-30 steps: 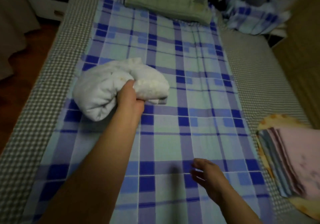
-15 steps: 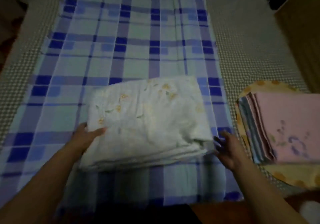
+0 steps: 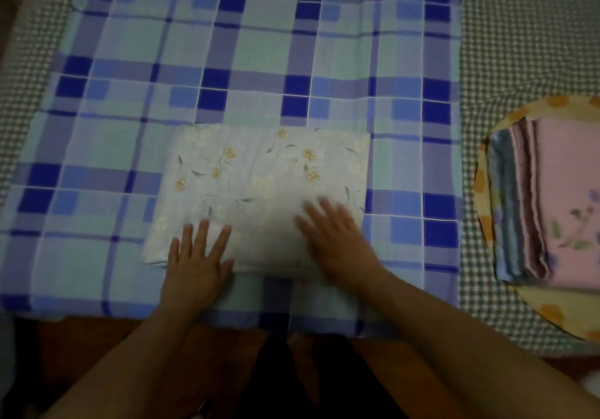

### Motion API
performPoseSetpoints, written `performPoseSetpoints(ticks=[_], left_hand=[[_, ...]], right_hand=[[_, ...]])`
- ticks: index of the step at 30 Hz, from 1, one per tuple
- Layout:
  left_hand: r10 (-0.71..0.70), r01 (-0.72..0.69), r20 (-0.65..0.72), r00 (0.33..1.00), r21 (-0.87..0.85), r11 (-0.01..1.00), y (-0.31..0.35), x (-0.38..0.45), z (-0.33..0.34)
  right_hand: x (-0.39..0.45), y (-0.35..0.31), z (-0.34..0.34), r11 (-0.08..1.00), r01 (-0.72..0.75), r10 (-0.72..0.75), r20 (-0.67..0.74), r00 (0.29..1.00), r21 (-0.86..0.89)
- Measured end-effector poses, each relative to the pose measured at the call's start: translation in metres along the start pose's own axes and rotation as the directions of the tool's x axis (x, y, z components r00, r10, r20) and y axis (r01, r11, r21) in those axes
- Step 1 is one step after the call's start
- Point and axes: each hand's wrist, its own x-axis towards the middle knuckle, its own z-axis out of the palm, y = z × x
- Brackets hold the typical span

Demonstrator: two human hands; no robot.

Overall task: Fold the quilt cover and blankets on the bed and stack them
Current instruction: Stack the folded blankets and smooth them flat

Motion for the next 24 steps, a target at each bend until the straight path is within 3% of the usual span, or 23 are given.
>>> performPoseSetpoints(ticks=[2,4,6,7,8,10,11,13,14,16,18,20,21,23,24], left_hand=[[0.101,-0.111,0.116,0.988,0.080,0.991,-0.035,-0.010,0.008],[0.099,-0.120,0.197,0.975,0.097,0.988,-0.053,-0.011,0.004],[0.096,-0.102,0.203,0.974,0.018,0.995,-0.048,-0.002,-0.007],[0.106,-0.104,0.171,0.980,-0.017,0.994,-0.041,0.002,-0.016],[0.093,-0.087,0.126,0.988,-0.050,0.995,-0.034,0.007,-0.027],[-0.022,0.025,0.022,1.000,-0.153,0.988,-0.026,0.018,-0.049],[-0.132,0.119,-0.057,0.990,-0.196,0.973,-0.025,0.027,-0.055],[-0.375,0.313,-0.173,0.911,-0.304,0.900,-0.032,0.049,-0.052],[-0.463,0.389,-0.095,0.881,-0.412,0.824,-0.035,0.059,-0.050],[-0.481,0.440,0.148,0.864,-0.686,0.579,-0.049,0.071,-0.032],[-0.461,0.518,0.324,0.826,-0.759,0.395,-0.068,0.069,-0.020],[-0.376,0.598,0.496,0.783,-0.767,0.234,-0.084,0.056,-0.030],[-0.316,0.626,0.570,0.759,-0.771,0.113,-0.084,0.049,-0.043],[-0.176,0.644,0.649,0.740,-0.760,-0.091,-0.076,0.036,-0.080],[-0.144,0.635,0.655,0.742,-0.755,-0.163,-0.067,0.028,-0.101]], right_hand=[[-0.073,0.064,0.035,0.986,-0.020,0.054,0.206,0.977,-0.166],[-0.127,0.095,0.030,0.971,-0.124,0.187,0.332,0.925,-0.203],[-0.142,0.087,0.014,0.941,-0.332,0.336,0.286,0.897,-0.062],[-0.134,0.072,0.010,0.876,-0.473,0.444,0.220,0.868,0.096],[-0.115,0.054,0.002,0.763,-0.572,0.554,0.153,0.819,0.301],[-0.064,0.025,-0.002,0.410,-0.638,0.706,0.216,0.675,0.652],[-0.038,0.015,0.000,0.251,-0.632,0.730,0.285,0.621,0.733],[-0.001,0.003,0.016,0.131,-0.645,0.767,0.335,0.548,0.753],[0.008,-0.001,0.031,0.129,-0.702,0.788,0.357,0.502,0.701],[0.009,-0.008,0.059,0.144,-0.797,0.830,0.368,0.420,0.586],[0.001,-0.014,0.068,0.081,-0.796,0.842,0.386,0.376,0.600],[-0.002,-0.017,0.058,-0.137,-0.708,0.798,0.501,0.336,0.693],[-0.003,-0.017,0.043,-0.295,-0.644,0.714,0.611,0.342,0.706],[-0.013,-0.008,0.007,-0.598,-0.493,0.462,0.775,0.432,0.632],[-0.021,-0.004,-0.017,-0.676,-0.434,0.396,0.791,0.467,0.595]])
